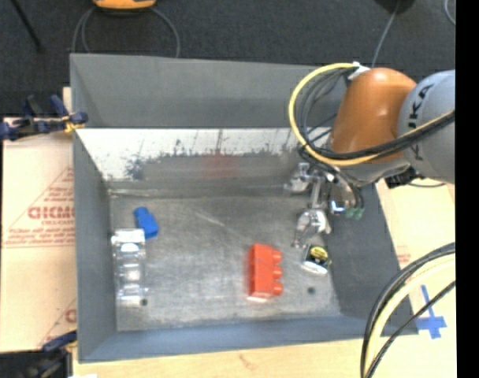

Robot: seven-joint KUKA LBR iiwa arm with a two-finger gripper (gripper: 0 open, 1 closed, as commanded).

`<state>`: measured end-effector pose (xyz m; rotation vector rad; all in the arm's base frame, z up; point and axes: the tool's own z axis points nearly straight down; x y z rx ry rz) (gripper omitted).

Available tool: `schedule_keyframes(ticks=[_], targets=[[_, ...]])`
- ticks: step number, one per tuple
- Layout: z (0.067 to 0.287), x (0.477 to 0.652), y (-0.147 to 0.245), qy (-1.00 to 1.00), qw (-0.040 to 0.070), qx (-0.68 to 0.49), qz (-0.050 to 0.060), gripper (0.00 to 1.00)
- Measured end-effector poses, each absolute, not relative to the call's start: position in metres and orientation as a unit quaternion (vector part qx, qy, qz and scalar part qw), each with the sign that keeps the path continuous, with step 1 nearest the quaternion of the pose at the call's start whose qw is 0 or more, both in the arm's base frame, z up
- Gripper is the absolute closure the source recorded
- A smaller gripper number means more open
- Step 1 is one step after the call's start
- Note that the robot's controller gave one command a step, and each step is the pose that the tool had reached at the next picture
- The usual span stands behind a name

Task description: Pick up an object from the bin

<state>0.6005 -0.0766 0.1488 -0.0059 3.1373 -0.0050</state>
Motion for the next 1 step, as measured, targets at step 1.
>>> schedule_keyframes(ticks=[1], targets=[[0.0850, 0.5468, -0.0452, 0.991, -0.002, -0.135, 0.000, 0.00]])
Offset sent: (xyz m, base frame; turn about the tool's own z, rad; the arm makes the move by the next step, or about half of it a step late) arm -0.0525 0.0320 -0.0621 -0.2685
